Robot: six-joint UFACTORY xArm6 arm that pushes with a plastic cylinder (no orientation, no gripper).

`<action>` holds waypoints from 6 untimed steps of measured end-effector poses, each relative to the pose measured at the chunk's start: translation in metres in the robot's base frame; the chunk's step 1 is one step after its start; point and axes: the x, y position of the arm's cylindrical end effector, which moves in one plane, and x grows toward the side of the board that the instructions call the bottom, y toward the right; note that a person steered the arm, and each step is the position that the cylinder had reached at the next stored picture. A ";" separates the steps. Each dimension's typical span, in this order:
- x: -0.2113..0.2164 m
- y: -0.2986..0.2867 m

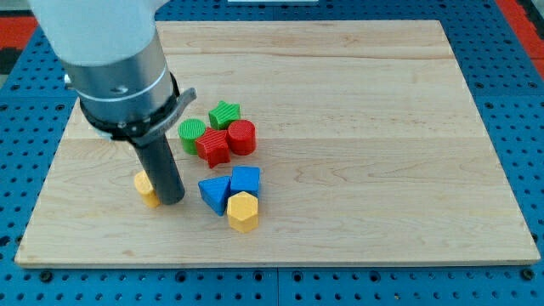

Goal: Push the green circle into the red star

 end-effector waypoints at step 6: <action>-0.090 0.030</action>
